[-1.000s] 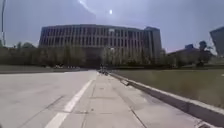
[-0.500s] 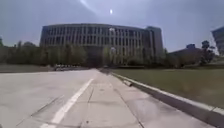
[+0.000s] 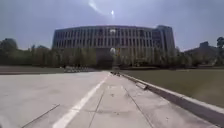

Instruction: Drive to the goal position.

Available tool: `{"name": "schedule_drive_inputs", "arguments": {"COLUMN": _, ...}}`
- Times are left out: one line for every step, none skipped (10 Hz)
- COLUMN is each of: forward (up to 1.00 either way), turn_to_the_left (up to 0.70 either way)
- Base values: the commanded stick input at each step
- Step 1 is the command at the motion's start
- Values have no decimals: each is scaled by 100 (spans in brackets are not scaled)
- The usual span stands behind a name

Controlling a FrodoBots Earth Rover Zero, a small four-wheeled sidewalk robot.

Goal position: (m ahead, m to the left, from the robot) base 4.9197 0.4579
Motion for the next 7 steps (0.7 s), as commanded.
{"name": "schedule_drive_inputs", "arguments": {"forward": 70, "turn_to_the_left": 0}}
{"name": "schedule_drive_inputs", "arguments": {"forward": 70, "turn_to_the_left": 0}}
{"name": "schedule_drive_inputs", "arguments": {"forward": 70, "turn_to_the_left": 0}}
{"name": "schedule_drive_inputs", "arguments": {"forward": 70, "turn_to_the_left": 0}}
{"name": "schedule_drive_inputs", "arguments": {"forward": 70, "turn_to_the_left": 0}}
{"name": "schedule_drive_inputs", "arguments": {"forward": 70, "turn_to_the_left": 0}}
{"name": "schedule_drive_inputs", "arguments": {"forward": 70, "turn_to_the_left": 0}}
